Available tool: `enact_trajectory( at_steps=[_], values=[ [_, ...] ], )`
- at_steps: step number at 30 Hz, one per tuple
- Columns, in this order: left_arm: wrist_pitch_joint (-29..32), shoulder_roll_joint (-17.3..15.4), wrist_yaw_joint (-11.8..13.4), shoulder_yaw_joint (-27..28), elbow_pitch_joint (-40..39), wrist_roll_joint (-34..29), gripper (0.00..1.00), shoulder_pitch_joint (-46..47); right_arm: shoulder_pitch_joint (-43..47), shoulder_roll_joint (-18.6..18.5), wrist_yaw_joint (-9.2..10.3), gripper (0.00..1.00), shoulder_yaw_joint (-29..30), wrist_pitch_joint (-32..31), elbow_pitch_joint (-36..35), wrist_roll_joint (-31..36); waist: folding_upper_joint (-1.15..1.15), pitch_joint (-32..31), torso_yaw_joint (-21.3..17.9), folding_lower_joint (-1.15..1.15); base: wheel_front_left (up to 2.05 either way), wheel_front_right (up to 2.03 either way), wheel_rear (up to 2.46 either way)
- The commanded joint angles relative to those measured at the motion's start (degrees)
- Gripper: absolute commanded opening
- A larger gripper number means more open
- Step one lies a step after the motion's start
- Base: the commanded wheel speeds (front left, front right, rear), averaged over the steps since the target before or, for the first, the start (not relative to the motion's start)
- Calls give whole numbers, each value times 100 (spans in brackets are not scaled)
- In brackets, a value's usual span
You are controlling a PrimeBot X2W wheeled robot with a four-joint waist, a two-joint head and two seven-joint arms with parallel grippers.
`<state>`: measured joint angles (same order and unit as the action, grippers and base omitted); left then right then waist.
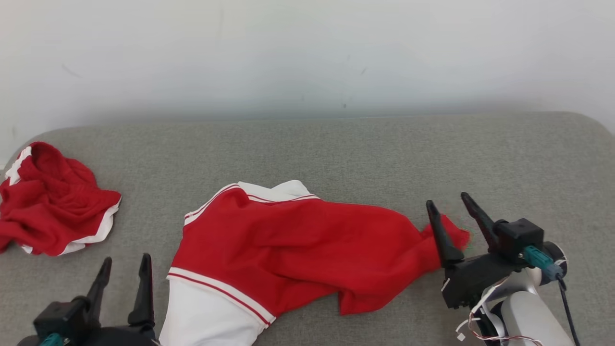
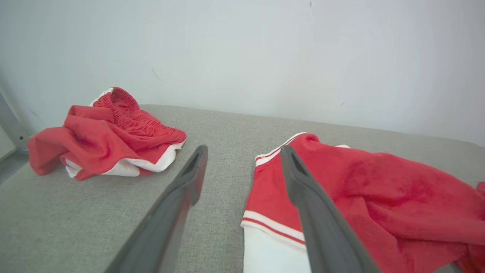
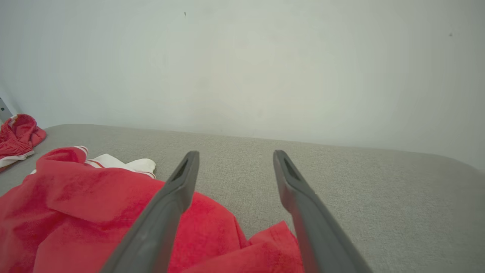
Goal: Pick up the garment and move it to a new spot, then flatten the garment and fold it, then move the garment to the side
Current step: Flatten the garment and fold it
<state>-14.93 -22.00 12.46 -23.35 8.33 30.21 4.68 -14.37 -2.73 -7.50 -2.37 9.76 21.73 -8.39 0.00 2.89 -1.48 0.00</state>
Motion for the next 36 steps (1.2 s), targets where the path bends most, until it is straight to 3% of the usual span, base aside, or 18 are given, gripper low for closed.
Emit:
enact_trajectory(
  at_steps=[1, 11, 21, 36],
  values=[
    [-26, 9, 30, 86, -72, -51, 100, -74, 47, -30, 2, 100, 49, -3, -41, 59, 0, -17, -49, 0, 0, 0, 0],
    [-32, 183, 5, 858, -648, -503, 100, -593, 428, -30, 2, 100, 330, -391, -542, 221, 0, -48, -259, 0, 0, 0, 0],
    [-32, 375, -167, 1264, -708, -659, 100, -800, 780, -28, 2, 100, 519, -633, -884, 207, 0, -21, -332, 0, 0, 0, 0],
    [-33, 624, -477, 1444, -647, -931, 100, -808, 528, -28, 2, 100, 364, -1119, -380, -103, 0, -24, -162, 0, 0, 0, 0]
  ],
)
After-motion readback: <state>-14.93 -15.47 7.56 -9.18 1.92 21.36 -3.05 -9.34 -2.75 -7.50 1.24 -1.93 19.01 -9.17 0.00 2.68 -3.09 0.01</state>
